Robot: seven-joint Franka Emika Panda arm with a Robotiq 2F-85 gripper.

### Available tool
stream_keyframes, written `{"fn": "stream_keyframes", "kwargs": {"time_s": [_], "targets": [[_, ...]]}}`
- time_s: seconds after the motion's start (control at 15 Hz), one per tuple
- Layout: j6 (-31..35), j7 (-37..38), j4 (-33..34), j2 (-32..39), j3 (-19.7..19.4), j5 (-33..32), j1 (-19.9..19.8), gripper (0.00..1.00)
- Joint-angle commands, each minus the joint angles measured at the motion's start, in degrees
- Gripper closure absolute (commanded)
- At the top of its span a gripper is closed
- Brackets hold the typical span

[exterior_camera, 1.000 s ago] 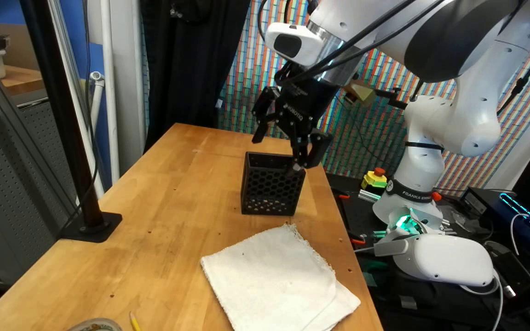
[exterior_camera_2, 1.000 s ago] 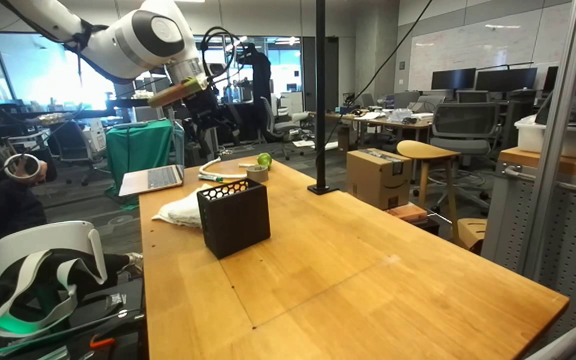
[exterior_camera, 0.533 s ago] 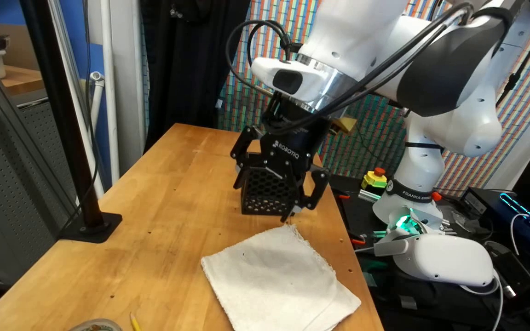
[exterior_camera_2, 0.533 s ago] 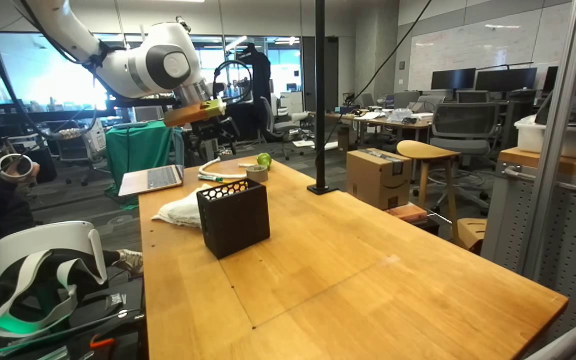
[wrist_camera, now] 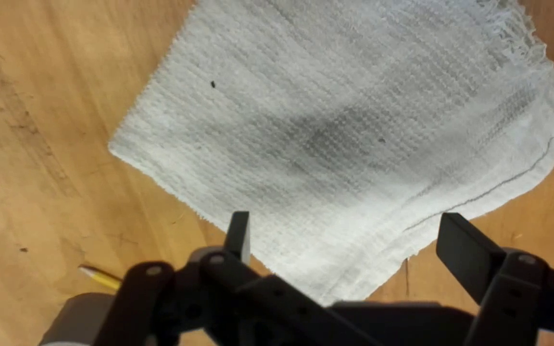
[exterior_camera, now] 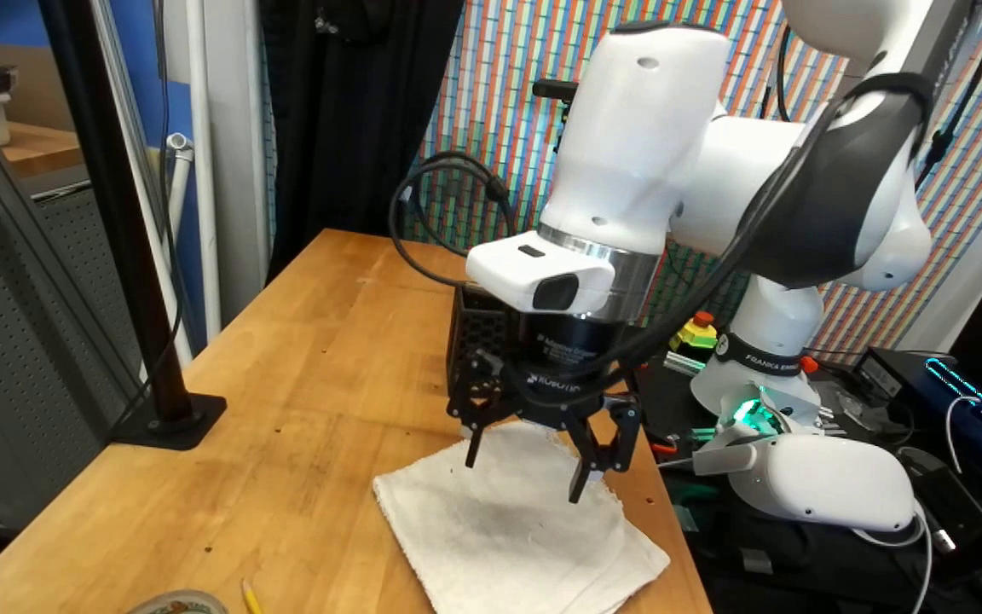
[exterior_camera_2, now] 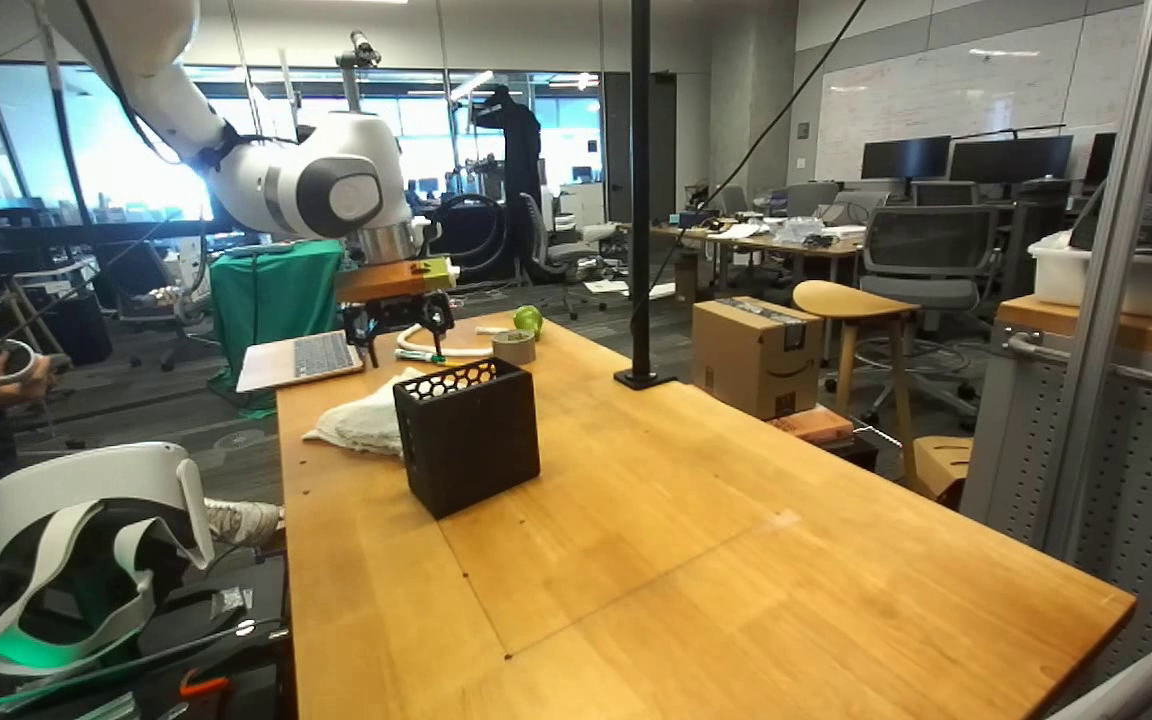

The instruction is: Pick up the cloth and put it in the box

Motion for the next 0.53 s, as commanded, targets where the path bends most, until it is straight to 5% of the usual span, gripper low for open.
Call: {"fn": "stream_keyframes", "kwargs": {"time_s": [0.0,0.2,0.47], "targets": [[0.7,0.5,-1.1,2.5,-0.4,-6.7,0.0,0.0],[-1.0,3.3,-2.1,5.4,-1.7,-15.3,0.1,0.0],[-2.2,2.3,-1.2,9.4,-1.5,-18.3,-0.5,0.0]]}}
